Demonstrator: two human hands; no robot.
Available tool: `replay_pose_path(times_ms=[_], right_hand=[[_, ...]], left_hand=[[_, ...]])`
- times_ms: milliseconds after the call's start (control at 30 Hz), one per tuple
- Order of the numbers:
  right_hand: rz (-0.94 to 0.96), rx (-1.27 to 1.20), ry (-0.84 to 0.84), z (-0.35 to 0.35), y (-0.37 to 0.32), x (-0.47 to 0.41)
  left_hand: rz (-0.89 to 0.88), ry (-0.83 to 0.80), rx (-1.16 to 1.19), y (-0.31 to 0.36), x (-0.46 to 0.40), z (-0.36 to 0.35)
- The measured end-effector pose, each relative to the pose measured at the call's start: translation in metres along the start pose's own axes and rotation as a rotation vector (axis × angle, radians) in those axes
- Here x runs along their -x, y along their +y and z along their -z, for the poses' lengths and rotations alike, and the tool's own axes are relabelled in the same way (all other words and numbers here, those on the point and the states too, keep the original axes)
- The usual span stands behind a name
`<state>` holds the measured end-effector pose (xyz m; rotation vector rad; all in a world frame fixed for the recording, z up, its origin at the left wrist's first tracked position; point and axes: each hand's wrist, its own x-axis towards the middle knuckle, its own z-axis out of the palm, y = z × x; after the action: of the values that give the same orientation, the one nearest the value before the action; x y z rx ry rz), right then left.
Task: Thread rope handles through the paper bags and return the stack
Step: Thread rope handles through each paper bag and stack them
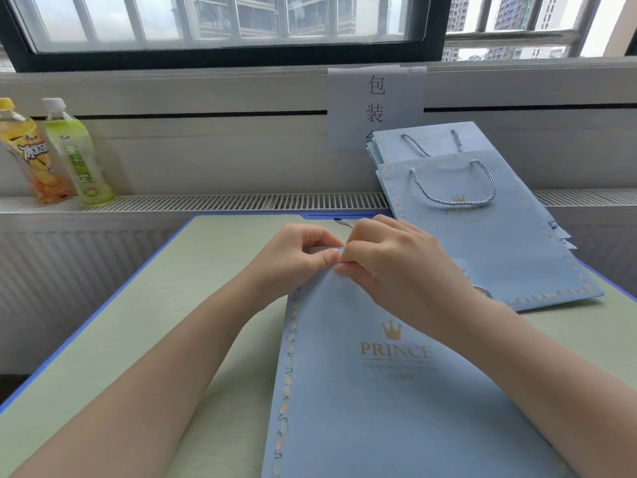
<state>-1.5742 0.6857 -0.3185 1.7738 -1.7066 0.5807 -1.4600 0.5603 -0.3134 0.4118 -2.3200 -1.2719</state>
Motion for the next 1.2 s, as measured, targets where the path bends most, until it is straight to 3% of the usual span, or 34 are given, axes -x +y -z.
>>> replay_pose_path(times_ms=[167, 367, 467, 567, 667, 967, 1200], right_hand=[[-0.324, -0.374, -0.02, -0.005, 0.006, 0.0], [-0.465, -0.5, -0.131, -0.001, 0.009, -0.002], [-0.448, -0.541, -0.185, -0.001, 0.011, -0.001], [-0.468, -0.681, -0.251, 0.004, 0.012, -0.003], [-0.517, -0.845, -0.304, 0.014, 0.012, -0.006], [-0.589, -0.987, -0.35, 0.015, 0.016, -0.004], [-0.465, -0.838, -0.278, 0.008, 0.012, -0.005]], left_hand=[[-0.071, 0.032, -0.017, 0.004, 0.001, -0.003], [-0.197, 0.099, -0.032, 0.007, 0.003, -0.008], [-0.322, 0.18, -0.255, 0.001, 0.002, -0.013], [-0.563, 0.229, -0.488, -0.005, -0.001, -0.016], [-0.666, 0.26, -0.564, -0.005, -0.002, -0.016], [-0.746, 0.328, -0.68, -0.007, -0.003, -0.018], [-0.717, 0.332, -0.659, -0.009, -0.003, -0.017]])
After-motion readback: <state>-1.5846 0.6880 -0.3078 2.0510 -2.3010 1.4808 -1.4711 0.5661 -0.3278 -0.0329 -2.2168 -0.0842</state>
